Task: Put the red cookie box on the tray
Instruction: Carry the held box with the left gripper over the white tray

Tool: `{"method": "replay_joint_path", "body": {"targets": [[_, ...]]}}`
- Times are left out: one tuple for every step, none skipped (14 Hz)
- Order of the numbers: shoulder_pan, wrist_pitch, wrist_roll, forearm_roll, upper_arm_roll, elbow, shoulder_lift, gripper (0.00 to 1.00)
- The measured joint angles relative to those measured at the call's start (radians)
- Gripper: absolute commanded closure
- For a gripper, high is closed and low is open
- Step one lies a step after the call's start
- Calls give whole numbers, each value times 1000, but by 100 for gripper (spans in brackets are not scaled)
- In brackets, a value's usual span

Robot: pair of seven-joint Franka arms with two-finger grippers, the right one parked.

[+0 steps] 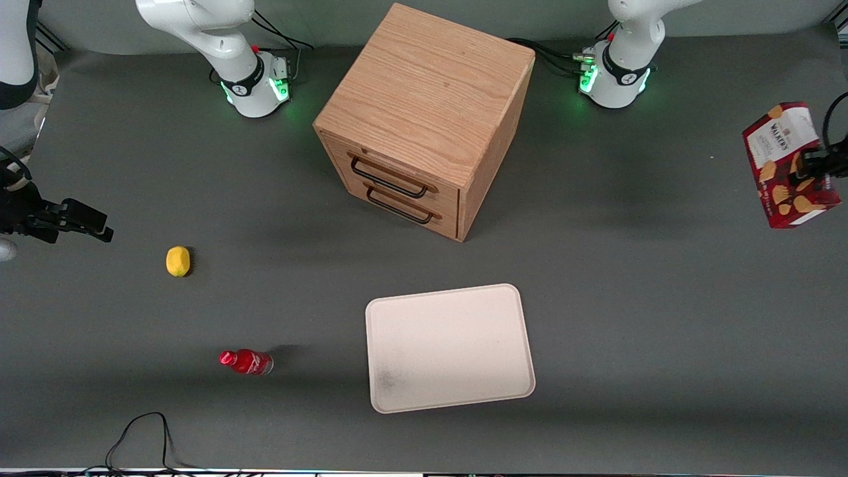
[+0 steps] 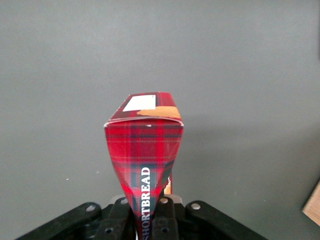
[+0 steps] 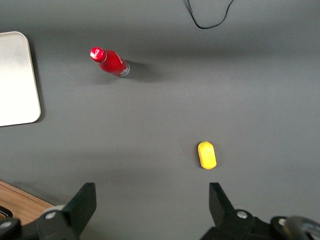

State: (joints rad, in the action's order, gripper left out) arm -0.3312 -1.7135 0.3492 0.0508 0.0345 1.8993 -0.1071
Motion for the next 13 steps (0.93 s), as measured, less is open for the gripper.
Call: {"method": "replay_joint_path", "body": {"targets": [[3,43,-6,-1,3,-62,20,100],[7,80,-9,-6,4,-128,47,100],[14,110,-13,-16,5,-188,77,100],[24,137,-21,-27,5,-249,109,100],[34,164,-33,-36,6,-306,142,100],[46,194,-46,-41,6,-363,174,100],[57,224,-65,-42,7,-417,205,100],[67,252,-88,-43,7,-465,235,100],[77,272,-112,-43,7,-508,263,100],[94,283,-144,-42,8,-550,294,100],[115,288,-187,-42,9,-589,327,100],[142,289,-241,-41,10,-628,364,100],[176,289,-302,-41,11,-671,407,100]]}}
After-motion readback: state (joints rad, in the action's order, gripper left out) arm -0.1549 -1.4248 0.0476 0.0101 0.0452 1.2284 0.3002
